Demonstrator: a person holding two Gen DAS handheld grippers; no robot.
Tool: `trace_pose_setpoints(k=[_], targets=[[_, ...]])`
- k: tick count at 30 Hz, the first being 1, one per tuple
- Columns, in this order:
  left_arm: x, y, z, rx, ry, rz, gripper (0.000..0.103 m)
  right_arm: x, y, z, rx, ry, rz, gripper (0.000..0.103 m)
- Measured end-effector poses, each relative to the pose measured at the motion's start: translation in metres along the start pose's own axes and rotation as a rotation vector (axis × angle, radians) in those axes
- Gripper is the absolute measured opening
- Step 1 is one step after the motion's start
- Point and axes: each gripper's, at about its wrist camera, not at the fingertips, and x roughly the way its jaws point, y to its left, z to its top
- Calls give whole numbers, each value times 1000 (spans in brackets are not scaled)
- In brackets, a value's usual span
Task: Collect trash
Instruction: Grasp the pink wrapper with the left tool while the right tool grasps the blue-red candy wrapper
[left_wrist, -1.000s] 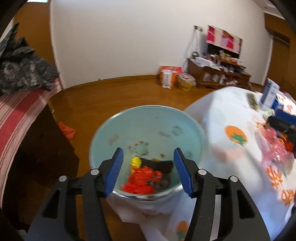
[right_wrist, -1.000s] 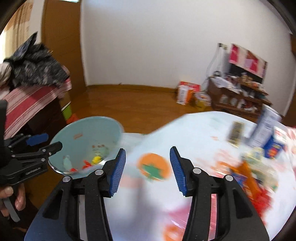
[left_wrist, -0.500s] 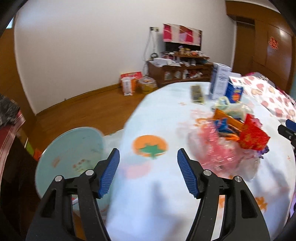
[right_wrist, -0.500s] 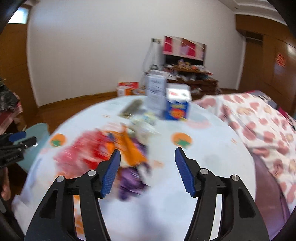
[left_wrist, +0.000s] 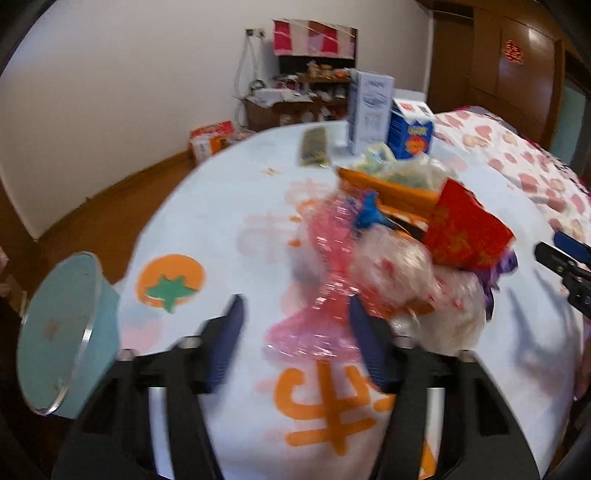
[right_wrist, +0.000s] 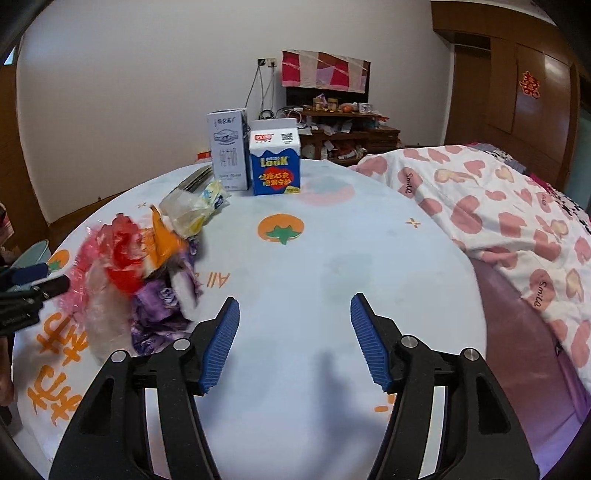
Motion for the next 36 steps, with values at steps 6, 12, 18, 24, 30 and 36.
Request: trace_pose_setpoints(k=[6,12,18,24,30,36], targets=[[-5,-10,1,54,-9,-57,7,-2,8,0,-7,-7,10,64],[-35,6,4,66,-69,-47,5,-9,14,6,4,-30,20,64],[-58,35,0,53,-98,1,5,-16,32,15,-8,-58,62,64],[-64,56,-7,56,-106,69,5,-13,53,24,-13,-66,115,64],[-55,68,-14,34,-74,78,6,-1,92,40,-73,-61,177,64],[-57,76,-14,25,-79,79,6,23,115,33,-143,82,199,28]])
